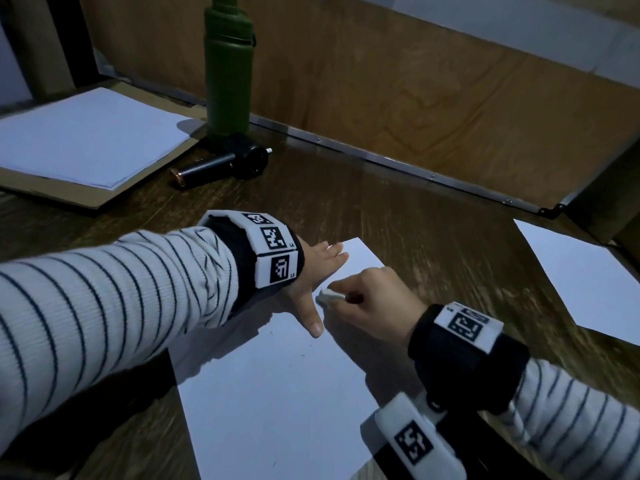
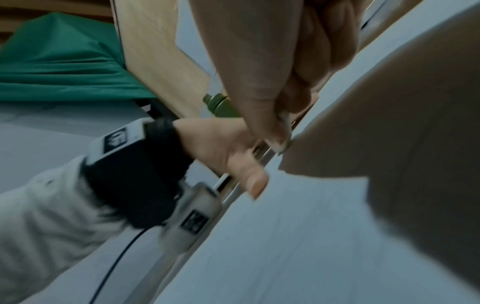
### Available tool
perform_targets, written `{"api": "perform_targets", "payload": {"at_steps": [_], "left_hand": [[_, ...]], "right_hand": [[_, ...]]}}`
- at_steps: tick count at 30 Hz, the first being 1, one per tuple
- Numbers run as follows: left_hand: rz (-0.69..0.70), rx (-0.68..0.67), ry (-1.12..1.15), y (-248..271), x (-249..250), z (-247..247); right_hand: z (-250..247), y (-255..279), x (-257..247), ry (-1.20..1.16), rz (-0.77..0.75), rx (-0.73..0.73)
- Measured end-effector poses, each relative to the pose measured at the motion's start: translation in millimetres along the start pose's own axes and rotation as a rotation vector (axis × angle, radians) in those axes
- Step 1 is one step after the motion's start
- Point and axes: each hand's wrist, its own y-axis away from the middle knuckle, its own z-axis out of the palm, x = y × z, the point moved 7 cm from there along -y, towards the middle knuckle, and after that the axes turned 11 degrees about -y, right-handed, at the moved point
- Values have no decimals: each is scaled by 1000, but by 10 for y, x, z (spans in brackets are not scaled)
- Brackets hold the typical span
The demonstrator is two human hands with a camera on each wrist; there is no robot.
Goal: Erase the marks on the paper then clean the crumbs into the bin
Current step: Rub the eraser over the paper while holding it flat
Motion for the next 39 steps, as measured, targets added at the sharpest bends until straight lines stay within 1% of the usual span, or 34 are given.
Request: {"api": "perform_targets", "payload": {"at_steps": [2, 5, 7, 9, 12, 13, 14, 16, 19, 20, 25, 27, 28, 31, 33, 35, 38, 39], "left_hand": [[3, 5, 6, 6, 3, -9], [-2, 0, 13, 16, 4, -10], [-8, -4, 16, -6, -10, 4], [-8, -1, 17, -34, -29, 18], [-3, 7, 9, -72, -47, 45], [-5, 8, 9, -83, -53, 54], [-8, 10, 4, -102, -58, 60], [-8, 23, -14, -143, -67, 68], [-1, 37, -54, -179, -45, 59], [1, 34, -62, -173, -34, 50], [-6, 17, 35, -70, 8, -36], [-17, 33, 66, -80, 31, -24], [-26, 48, 72, -90, 38, -9], [-31, 65, 61, -110, 55, -2], [-25, 61, 60, -109, 63, -5], [-17, 84, 68, -105, 60, -24], [-8, 90, 75, -104, 57, -17], [-11, 87, 73, -109, 54, -6]], "right_hand": [[-99, -72, 131, 17, 32, 49], [-325, -184, 420, 24, 144, 179], [-346, -179, 518, -1, 191, 207], [-272, -86, 409, 14, 129, 156], [-48, 143, 86, -25, -47, -35], [-7, 196, 11, -34, -86, -70], [-9, 208, -5, -31, -100, -71], [-111, 121, 115, 14, -39, -14], [-363, -70, 459, -5, 155, 136], [-402, -102, 537, -22, 192, 161], [-352, -151, 558, 22, 162, 184], [-339, -129, 512, 27, 144, 164], [-313, -88, 436, 42, 106, 141], [-114, 98, 138, 11, -31, -4], [-61, 147, 97, -13, -20, -72], [-173, 41, 234, 32, 41, -18], [-417, -164, 497, 69, 139, 164], [-440, -188, 539, 74, 154, 198]]}}
